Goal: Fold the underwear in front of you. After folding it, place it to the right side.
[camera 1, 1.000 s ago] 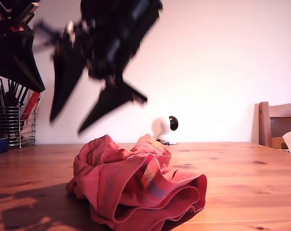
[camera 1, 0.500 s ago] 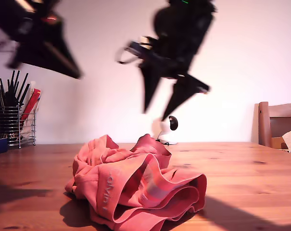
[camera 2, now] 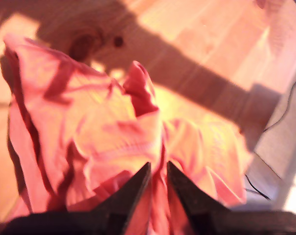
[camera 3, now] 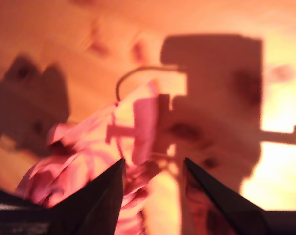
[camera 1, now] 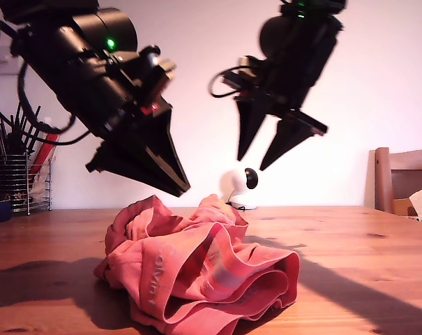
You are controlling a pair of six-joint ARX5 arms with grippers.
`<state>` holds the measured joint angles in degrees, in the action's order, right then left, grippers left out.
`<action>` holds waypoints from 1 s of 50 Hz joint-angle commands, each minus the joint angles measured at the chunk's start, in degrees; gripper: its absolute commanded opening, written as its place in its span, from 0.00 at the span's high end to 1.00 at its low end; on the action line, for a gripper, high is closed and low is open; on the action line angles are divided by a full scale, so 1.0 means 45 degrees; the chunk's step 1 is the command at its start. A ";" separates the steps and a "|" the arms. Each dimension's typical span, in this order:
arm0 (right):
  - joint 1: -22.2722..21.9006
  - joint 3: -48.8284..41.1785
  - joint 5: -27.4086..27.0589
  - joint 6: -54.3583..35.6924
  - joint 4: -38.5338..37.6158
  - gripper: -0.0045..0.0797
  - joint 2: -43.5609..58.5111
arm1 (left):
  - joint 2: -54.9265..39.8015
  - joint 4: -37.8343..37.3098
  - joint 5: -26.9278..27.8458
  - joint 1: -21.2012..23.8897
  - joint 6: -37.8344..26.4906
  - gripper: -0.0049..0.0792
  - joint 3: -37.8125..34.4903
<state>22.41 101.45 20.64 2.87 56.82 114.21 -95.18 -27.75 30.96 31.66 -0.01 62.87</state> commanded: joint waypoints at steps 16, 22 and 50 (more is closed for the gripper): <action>0.0063 0.0015 0.0121 -0.0282 -0.0209 0.54 -0.0204 | -0.0806 0.0466 -0.0053 0.0991 0.0670 0.82 0.0010; 0.0063 0.0015 0.0359 -0.0296 -0.0204 0.54 -0.0204 | -0.0845 0.0447 -0.1010 0.1107 0.0670 0.80 0.0010; 0.0068 0.0015 0.0437 -0.0296 -0.0185 0.54 -0.0204 | -0.1336 0.0267 -0.1559 0.1671 0.0738 0.69 0.0010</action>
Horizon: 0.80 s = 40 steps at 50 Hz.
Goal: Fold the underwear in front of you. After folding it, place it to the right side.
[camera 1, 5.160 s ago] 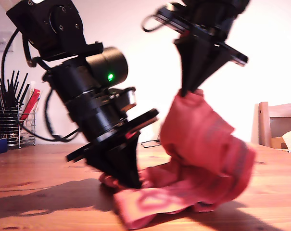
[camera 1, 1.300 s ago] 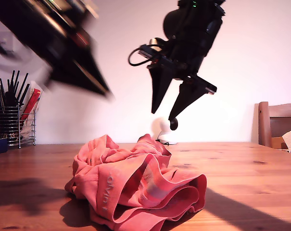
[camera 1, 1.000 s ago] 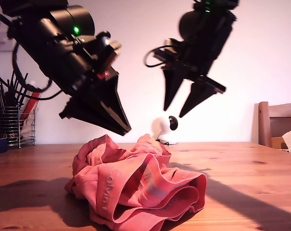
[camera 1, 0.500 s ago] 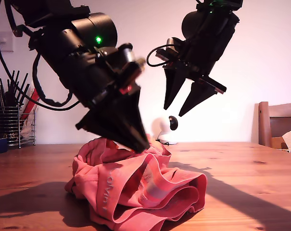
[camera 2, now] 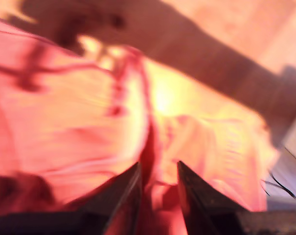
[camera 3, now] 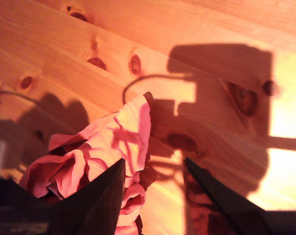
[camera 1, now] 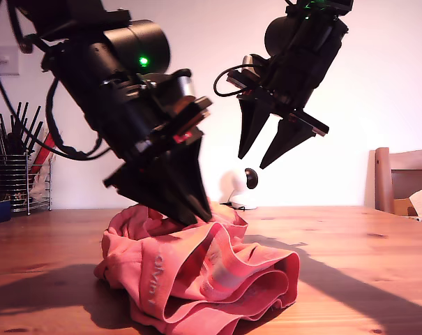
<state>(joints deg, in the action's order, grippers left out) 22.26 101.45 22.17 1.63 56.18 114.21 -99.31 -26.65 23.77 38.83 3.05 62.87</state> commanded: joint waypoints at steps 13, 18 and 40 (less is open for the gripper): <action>0.0112 0.0015 0.0097 -0.0019 -0.0039 0.54 -0.0204 | -0.0787 -0.0044 -0.0816 0.0389 0.0078 0.80 0.0010; 0.0112 0.0015 0.0102 -0.0019 -0.0029 0.54 -0.0204 | -0.0782 0.0355 -0.1258 0.0413 0.0131 0.96 0.0019; 0.0136 0.0015 0.0107 -0.0087 0.0355 0.54 -0.0204 | 0.0005 -0.0170 -0.1860 -0.0165 0.0437 0.97 0.0991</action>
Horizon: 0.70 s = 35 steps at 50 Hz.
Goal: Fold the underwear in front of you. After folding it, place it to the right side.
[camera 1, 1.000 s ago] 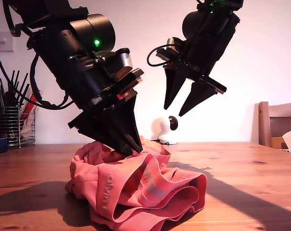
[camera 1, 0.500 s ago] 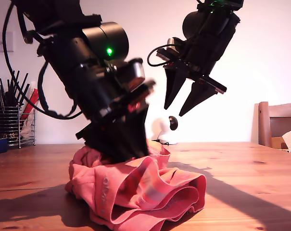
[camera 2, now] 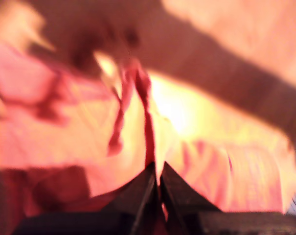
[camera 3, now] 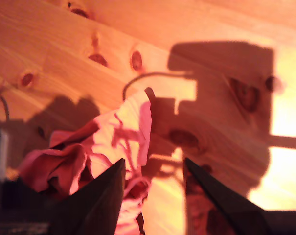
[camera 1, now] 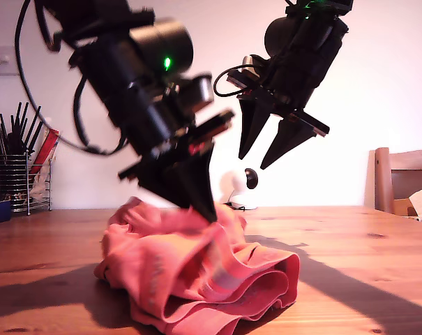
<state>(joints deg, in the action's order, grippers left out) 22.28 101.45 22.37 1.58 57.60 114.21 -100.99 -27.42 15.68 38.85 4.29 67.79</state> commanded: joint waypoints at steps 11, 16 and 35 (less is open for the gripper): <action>0.0131 0.0015 0.0063 -0.0107 0.0126 0.54 -0.0204 | 0.0787 -0.0627 -0.0918 -0.0918 0.0714 0.97 -0.0102; 0.0131 0.0015 0.0073 -0.0126 0.0165 0.54 -0.0204 | 0.0792 -0.0840 -0.1409 -0.1287 0.0704 0.97 -0.0102; 0.0981 -0.0029 0.1622 -0.0092 0.0680 0.57 -0.0151 | 0.0792 -0.0947 -0.1579 -0.2662 0.0554 0.97 -0.0107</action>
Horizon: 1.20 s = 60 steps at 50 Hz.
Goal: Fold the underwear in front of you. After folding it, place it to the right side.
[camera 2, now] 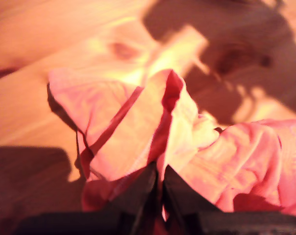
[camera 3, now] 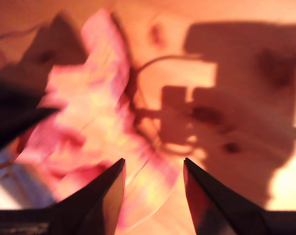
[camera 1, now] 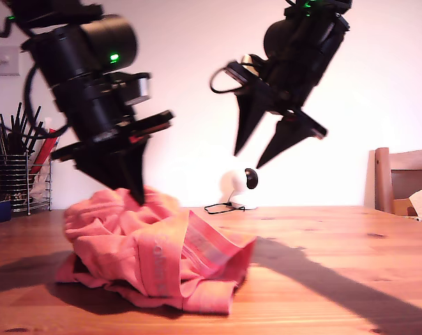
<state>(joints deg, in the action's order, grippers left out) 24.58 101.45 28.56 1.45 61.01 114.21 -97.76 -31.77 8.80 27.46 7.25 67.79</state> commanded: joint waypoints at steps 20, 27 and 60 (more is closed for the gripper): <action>0.1768 -0.2948 -0.0340 0.1069 -0.4255 0.96 -0.0102 | 0.0068 -0.0126 0.0617 -0.0782 -0.0291 0.97 -0.0107; 0.1768 -0.3682 -0.0321 0.1515 -0.5819 0.96 -0.0092 | 0.0068 -0.0321 0.0559 -0.0845 -0.0287 0.97 -0.0107; 0.2710 -0.6193 -0.0141 0.2419 -0.9277 0.96 0.0563 | 0.0068 -0.0573 0.1316 -0.1438 -0.0476 0.97 -0.0107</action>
<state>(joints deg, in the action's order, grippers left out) 35.94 75.57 28.05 12.45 20.01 114.24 -97.76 -34.48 14.33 20.91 5.50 67.79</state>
